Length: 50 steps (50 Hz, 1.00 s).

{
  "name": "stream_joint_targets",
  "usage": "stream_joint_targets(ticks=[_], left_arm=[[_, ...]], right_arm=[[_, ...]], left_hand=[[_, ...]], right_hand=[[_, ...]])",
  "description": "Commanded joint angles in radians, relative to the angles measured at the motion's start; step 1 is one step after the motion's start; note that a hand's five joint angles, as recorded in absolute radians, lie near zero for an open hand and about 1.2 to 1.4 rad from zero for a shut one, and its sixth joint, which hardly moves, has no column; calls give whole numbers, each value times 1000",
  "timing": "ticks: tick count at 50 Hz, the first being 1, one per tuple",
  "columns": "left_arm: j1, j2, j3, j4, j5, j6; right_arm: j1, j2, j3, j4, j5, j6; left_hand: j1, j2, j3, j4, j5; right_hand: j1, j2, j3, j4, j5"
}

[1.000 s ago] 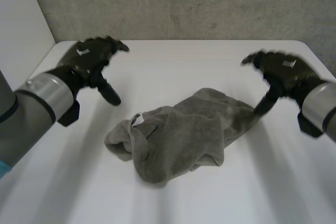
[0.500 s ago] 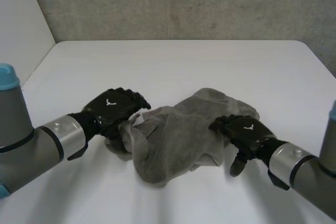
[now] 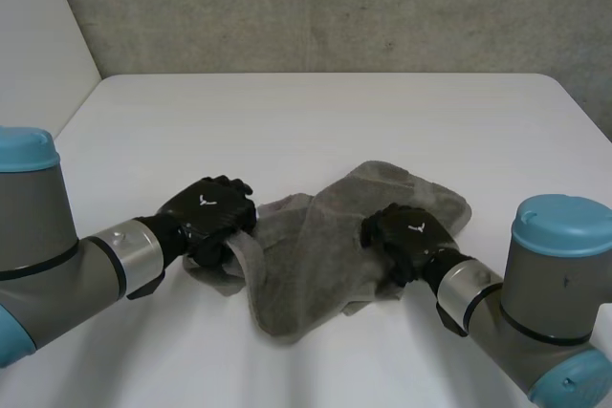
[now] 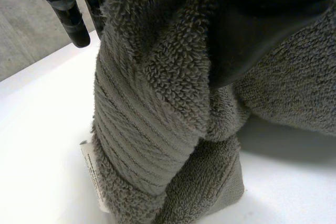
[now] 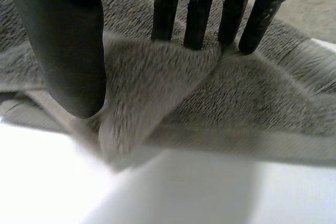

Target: Fold the towel.

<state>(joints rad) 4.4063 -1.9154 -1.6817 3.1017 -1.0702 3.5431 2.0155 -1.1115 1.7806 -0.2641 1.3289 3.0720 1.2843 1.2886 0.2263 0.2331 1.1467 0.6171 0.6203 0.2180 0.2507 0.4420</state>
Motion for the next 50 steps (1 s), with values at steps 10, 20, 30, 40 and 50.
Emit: stream_joint_targets(ticks=[10,20,30,40,50], left_arm=[[38,18,7,-1,-8,-130],[73,19,17,-32,-7,-208],[76,18,10,-37,-5,-211],[77,21,10,-37,-5,-248],[82,73,2,-41,-8,-274]], right_arm=[[-4,27,-40,-84,85,7],[-18,15,-41,-103,156,7],[22,-64,91,-110,92,-6],[-3,30,37,-116,61,-7],[-17,-67,14,-80,-33,4]], left_hand=[[112,108,-52,-59,75],[112,108,-52,-59,75],[112,108,-52,-59,75],[112,108,-52,-59,75],[112,108,-52,-59,75]], right_hand=[[-36,-39,-43,-76,-35],[-59,-63,-43,-76,-59],[-24,-27,-43,-76,-24],[189,186,-43,-76,189],[779,776,-43,-76,780]])
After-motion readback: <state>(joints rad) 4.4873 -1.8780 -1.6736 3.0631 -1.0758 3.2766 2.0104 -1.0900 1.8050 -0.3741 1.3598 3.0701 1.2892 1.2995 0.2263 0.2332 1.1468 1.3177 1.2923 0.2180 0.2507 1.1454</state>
